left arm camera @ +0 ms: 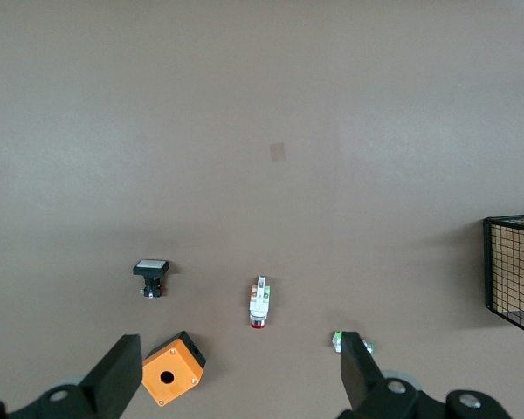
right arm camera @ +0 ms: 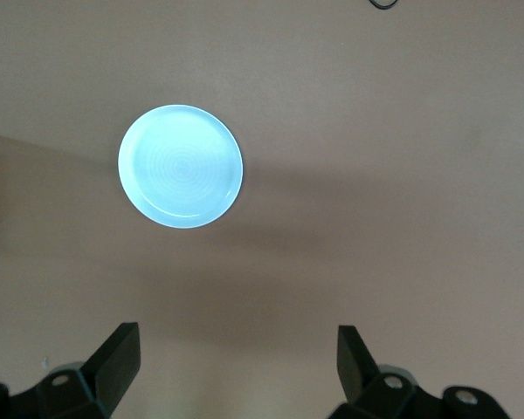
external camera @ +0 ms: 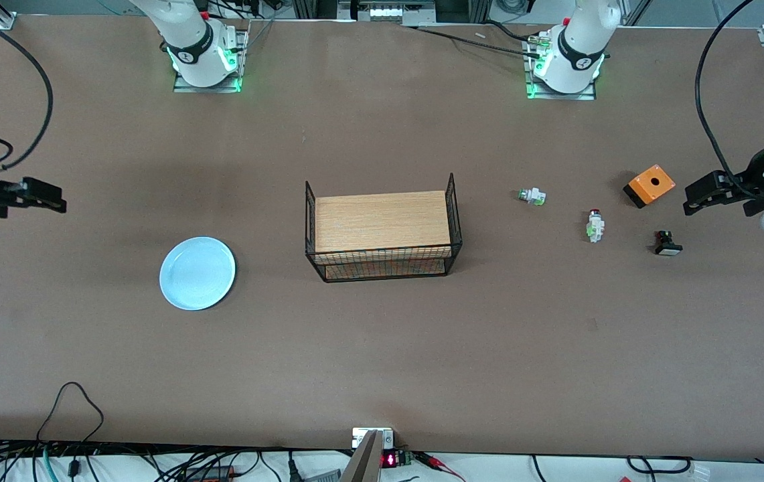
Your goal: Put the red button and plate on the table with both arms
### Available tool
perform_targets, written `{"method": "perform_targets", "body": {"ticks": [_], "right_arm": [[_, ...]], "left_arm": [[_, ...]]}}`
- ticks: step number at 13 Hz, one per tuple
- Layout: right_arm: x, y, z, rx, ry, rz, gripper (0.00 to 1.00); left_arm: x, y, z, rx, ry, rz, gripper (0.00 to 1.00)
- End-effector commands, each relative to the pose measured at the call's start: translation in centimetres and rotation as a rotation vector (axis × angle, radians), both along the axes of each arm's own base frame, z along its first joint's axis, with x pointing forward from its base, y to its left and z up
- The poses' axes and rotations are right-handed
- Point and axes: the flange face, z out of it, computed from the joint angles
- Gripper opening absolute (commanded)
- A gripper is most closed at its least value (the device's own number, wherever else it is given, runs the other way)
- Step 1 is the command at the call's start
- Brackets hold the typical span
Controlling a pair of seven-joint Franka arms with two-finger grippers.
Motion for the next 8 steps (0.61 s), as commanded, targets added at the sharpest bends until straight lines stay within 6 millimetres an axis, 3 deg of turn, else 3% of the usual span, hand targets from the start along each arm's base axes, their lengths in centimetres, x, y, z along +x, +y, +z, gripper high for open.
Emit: {"method": "perform_targets", "body": {"ticks": [1,5,8], "right_arm": [[-2.0,1.5,0.1,-0.017,0.019,0.029,1.00],[-4.6,1.8,-0.2,0.014,0.028,0.043,1.00],[-6.6,0.2,-0.4,0.042,0.025,0.011,1.00]], "left_arm": [[-0.6,-0.1,0.6,-0.012,-0.008,0.001,1.00],[-0.6,-0.1,0.6,-0.010,-0.008,0.001,1.00],[-0.6,-0.1,0.6,-0.010,-0.008,0.001,1.00]]}}
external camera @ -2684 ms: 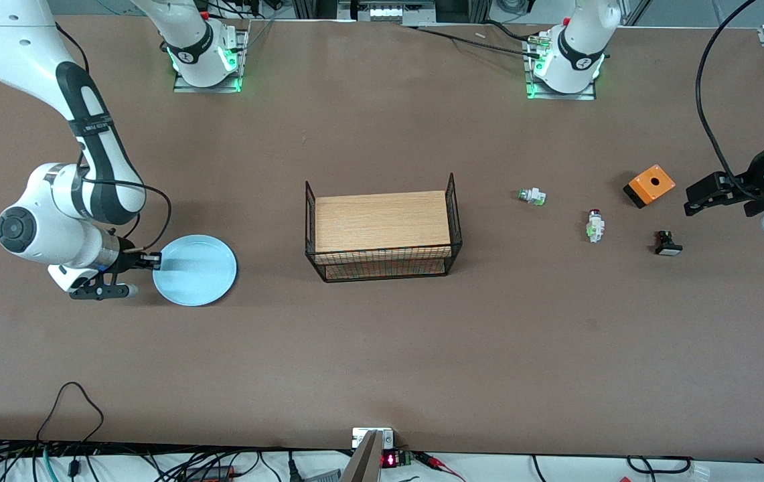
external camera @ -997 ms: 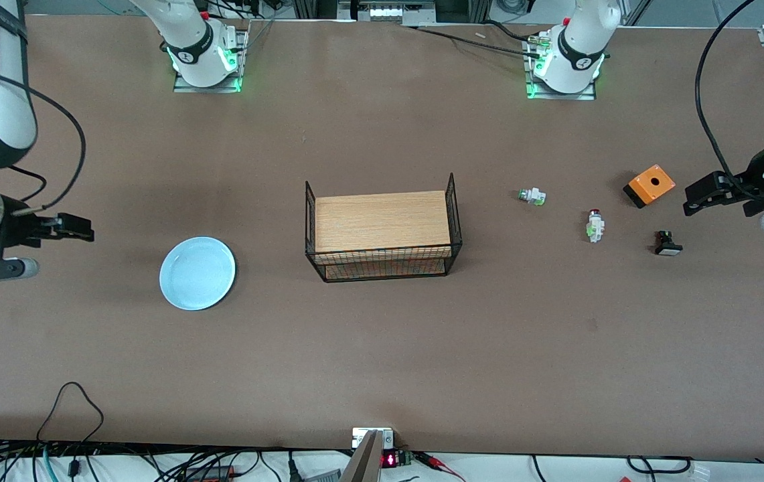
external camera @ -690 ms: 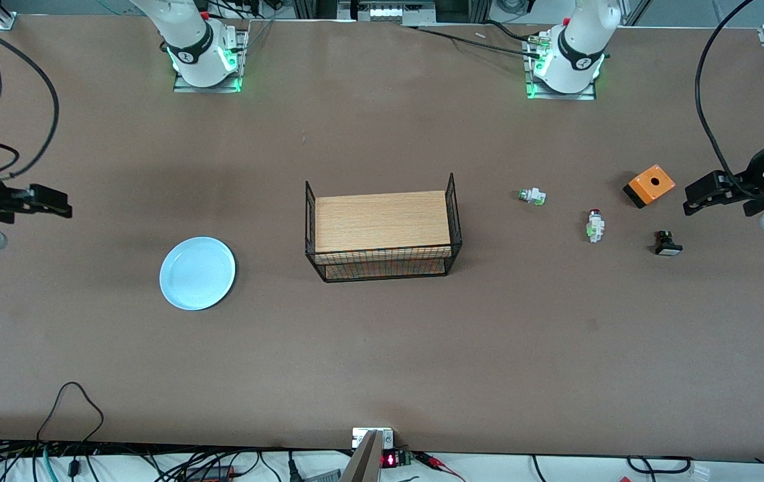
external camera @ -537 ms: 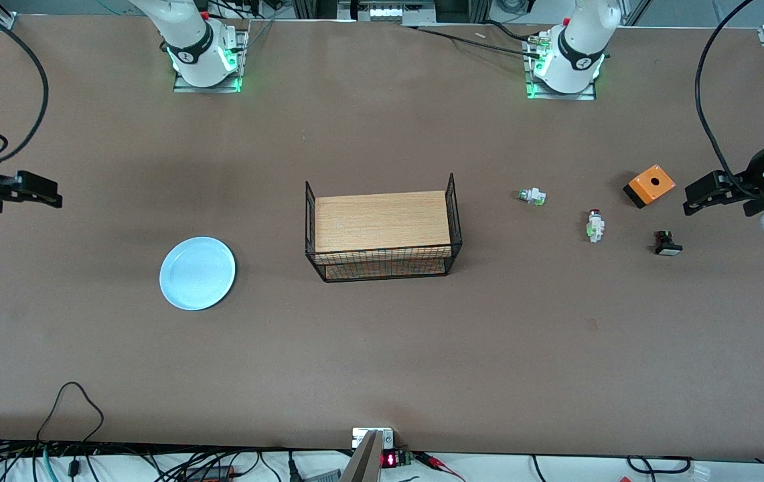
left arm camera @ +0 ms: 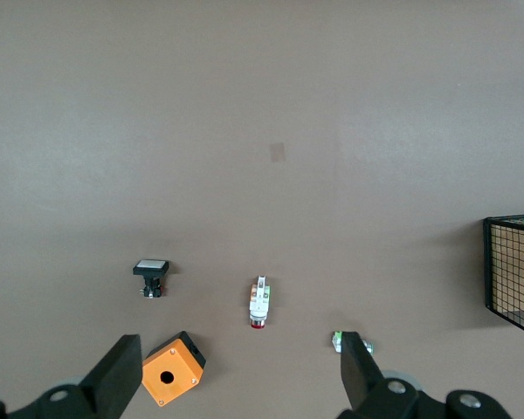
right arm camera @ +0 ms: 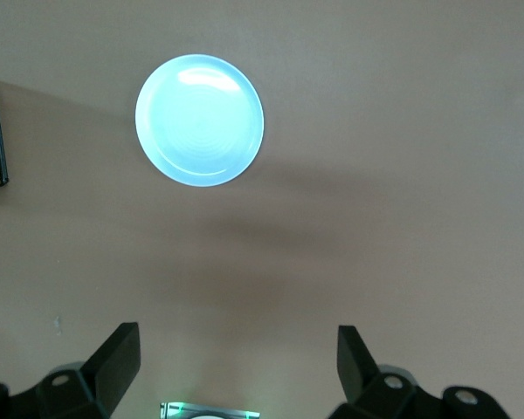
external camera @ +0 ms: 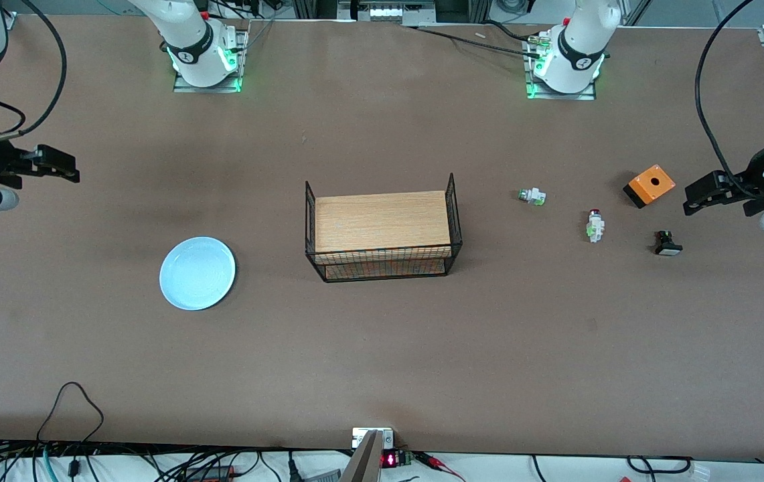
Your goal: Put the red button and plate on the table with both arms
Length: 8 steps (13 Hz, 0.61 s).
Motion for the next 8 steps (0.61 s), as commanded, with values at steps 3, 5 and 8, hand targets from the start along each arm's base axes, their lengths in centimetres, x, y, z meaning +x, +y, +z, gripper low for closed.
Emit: {"method": "perform_targets", "body": {"ticks": [3,5,8], "right_arm": [[-2.3,-1.5,1.5,0.013,-0.057,-0.024,1.00],[-2.6,-1.9,2.5,0.009,-0.045,-0.028,1.00],[-2.3,-0.7,3.5,-0.017,-0.047,-0.027,1.00]], "left_arm": [[-0.6,-0.2,0.7,-0.019,-0.011,0.002,1.00],[-0.6,-0.3,1.0,-0.021,-0.017,0.000,1.00],[-0.5,-0.3,0.9,-0.019,-0.015,0.000,1.00]]}}
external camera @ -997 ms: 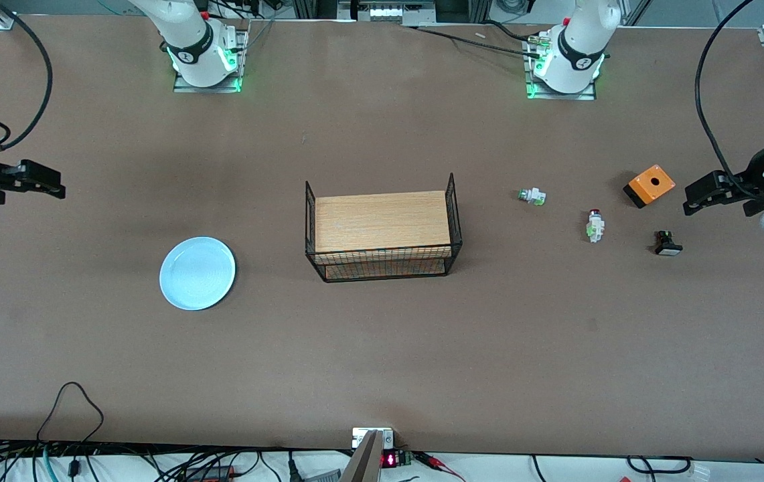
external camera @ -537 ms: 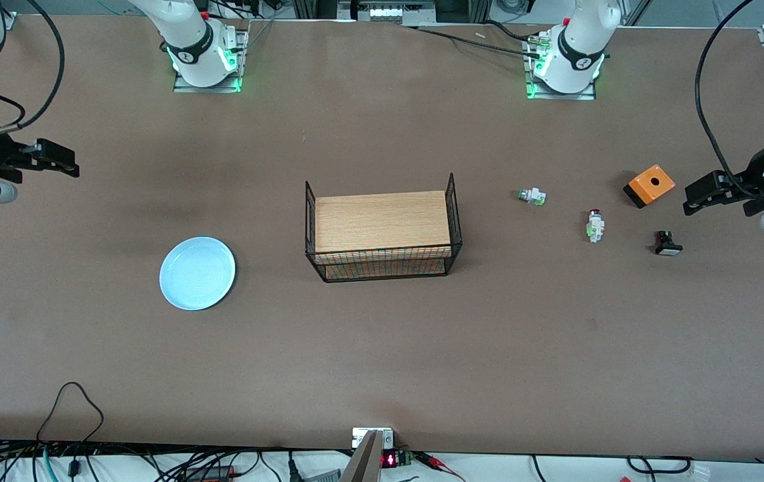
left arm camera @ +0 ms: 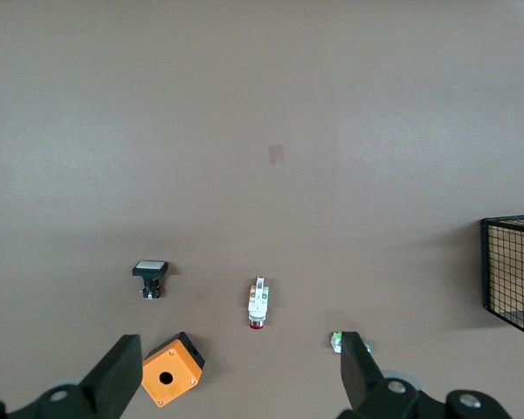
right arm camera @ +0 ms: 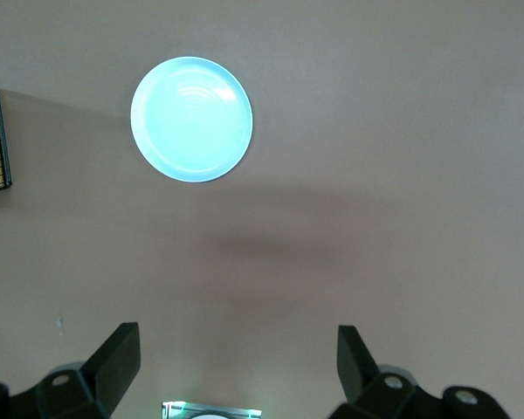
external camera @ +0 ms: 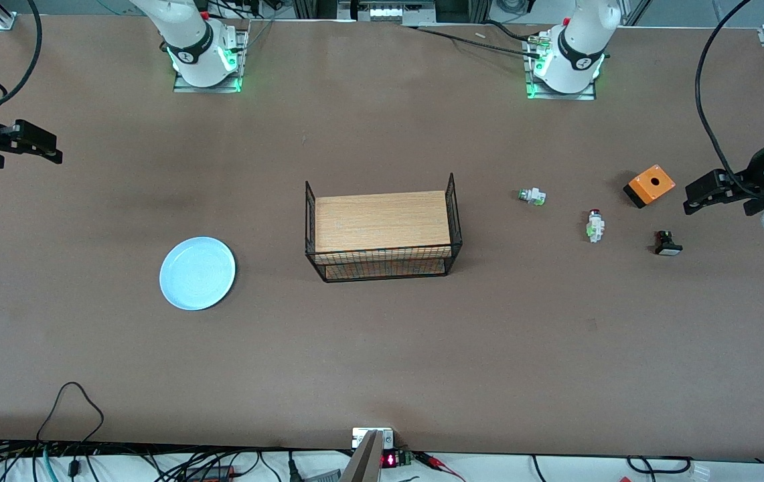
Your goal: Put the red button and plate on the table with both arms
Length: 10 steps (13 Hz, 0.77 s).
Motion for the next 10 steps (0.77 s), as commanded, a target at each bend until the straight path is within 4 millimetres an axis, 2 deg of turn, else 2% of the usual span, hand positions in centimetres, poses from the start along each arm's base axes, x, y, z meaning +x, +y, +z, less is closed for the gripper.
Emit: {"method": "perform_targets", "body": {"ticks": [1,3,5,8,10], "right_arm": [[0.2,1.8,1.6,-0.045,-0.017,-0.031,1.00],[0.9,2.0,1.9,-0.046,-0.025,-0.047,1.00],[0.9,2.8,1.9,-0.048,-0.028,-0.042,1.00],[1.0,2.4,1.9,-0.037,-0.028,-0.065,1.00],[0.9,3.0,1.9,-0.034,-0.028,-0.058,1.00]], "left_arm": [[-0.4,-0.2,0.5,-0.014,-0.009,0.001,1.00],[-0.4,0.0,0.5,-0.011,-0.007,0.004,1.00],[-0.4,0.6,0.2,-0.010,0.002,0.014,1.00],[-0.4,0.5,0.3,-0.010,0.001,0.013,1.00],[-0.4,0.5,0.3,-0.010,0.001,0.013,1.00]]}}
